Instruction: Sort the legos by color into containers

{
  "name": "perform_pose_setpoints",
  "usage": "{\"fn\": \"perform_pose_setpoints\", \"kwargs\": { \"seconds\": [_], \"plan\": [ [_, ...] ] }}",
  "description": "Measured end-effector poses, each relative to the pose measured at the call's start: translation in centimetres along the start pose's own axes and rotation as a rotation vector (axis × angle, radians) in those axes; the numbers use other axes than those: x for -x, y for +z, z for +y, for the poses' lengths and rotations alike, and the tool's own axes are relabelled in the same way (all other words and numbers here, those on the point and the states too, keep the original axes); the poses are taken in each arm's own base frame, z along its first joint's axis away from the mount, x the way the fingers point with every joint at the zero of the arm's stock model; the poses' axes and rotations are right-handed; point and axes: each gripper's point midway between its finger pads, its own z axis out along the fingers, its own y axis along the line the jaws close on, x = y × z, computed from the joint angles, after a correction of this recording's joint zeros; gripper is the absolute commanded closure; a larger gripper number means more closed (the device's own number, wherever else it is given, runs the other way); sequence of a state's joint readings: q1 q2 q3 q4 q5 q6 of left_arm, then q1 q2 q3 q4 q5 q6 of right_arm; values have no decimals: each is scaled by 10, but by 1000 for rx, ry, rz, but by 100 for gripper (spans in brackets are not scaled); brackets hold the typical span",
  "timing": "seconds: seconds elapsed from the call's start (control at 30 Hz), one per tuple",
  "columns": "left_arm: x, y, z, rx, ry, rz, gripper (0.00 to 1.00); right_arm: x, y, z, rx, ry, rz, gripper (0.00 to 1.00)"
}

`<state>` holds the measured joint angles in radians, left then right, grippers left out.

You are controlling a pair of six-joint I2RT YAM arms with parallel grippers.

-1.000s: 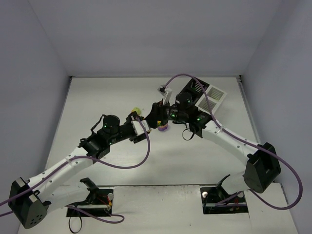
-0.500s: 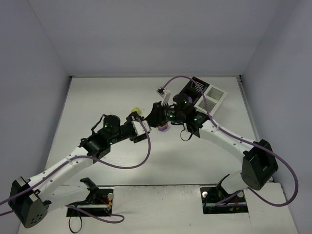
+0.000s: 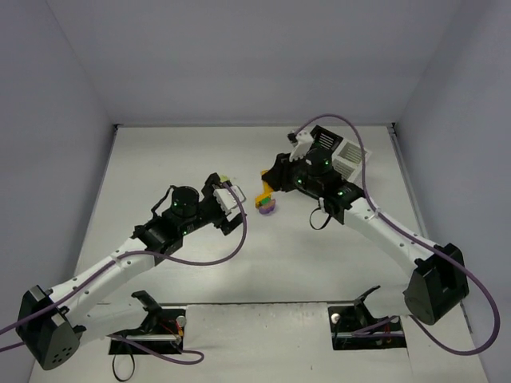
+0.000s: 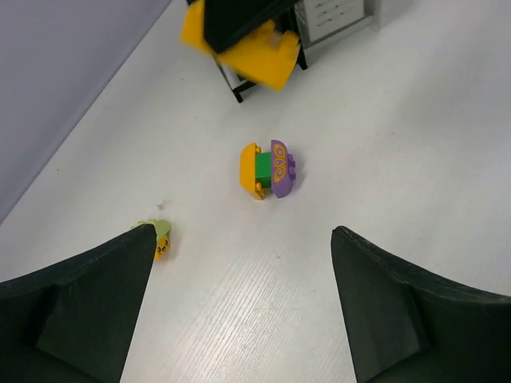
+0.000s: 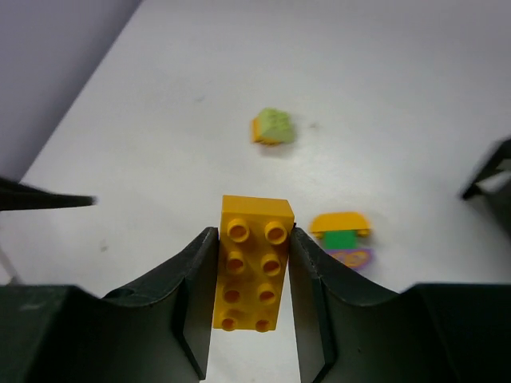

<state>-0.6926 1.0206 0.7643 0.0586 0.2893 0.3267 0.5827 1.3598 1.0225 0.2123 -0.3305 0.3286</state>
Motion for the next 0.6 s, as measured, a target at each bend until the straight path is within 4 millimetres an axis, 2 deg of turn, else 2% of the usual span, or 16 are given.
{"fn": "perform_pose_setpoints", "kwargs": {
  "seconds": [0.17, 0.3, 0.43, 0.6],
  "plan": [
    [1, 3, 24, 142, -154, 43, 13, 29, -30, -82, -330, -67, -134, 100],
    [4, 9, 53, 276, -309, 110, 13, 42, -59, -136, -576, -123, -209, 100],
    [0, 14, 77, 370, -419, 166, 13, 44, -85, -181, -767, -143, -266, 100],
    [-24, 10, 82, 427, -484, 253, 13, 46, -113, -225, -929, -123, -308, 100]
  ]
}}
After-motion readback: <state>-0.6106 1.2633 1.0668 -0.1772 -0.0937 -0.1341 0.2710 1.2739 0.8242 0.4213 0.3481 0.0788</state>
